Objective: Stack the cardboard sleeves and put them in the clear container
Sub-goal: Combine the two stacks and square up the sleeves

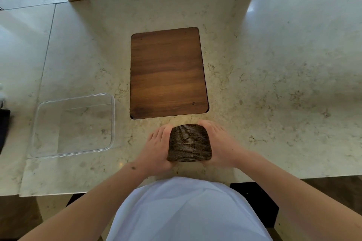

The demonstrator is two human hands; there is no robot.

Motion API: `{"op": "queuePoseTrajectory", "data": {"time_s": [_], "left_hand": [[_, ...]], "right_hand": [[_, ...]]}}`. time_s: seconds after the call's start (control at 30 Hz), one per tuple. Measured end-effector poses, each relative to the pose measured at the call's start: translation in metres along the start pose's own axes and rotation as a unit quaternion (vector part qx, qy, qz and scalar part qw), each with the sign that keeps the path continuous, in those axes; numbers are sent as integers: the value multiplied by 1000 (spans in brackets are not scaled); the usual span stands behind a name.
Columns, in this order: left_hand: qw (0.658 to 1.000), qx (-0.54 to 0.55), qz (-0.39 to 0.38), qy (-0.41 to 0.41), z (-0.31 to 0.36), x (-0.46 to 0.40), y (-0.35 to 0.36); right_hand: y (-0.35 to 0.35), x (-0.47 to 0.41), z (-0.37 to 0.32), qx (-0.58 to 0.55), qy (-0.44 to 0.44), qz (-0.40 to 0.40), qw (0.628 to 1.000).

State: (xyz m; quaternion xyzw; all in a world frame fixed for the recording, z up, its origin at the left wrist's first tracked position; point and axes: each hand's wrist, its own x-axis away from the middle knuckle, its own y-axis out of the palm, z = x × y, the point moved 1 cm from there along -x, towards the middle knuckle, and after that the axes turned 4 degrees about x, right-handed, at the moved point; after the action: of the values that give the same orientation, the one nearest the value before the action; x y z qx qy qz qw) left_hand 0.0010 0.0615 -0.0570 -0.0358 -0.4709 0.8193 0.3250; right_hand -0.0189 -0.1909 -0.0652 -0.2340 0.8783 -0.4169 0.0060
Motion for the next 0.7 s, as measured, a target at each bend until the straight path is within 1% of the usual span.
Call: {"op": "queuePoseTrajectory", "data": {"time_s": [0.13,0.37,0.53,0.63,0.7], "left_hand": [[999,-35,-6,-2,6,2,-1],[991,-134,-9,-8,18,-5,-9],[980,-192,-25,39,33,-29,-8],[976,-206,-23,69,45,-40,1],[974,-212,-20,74,49,-45,3]], "right_hand": [[1,0,3,6,0,9,1000],[6,-2,4,28,-3,36,999],[5,-6,6,27,6,40,999],[6,-6,5,25,6,43,999],[6,-6,3,19,10,46,999]]}}
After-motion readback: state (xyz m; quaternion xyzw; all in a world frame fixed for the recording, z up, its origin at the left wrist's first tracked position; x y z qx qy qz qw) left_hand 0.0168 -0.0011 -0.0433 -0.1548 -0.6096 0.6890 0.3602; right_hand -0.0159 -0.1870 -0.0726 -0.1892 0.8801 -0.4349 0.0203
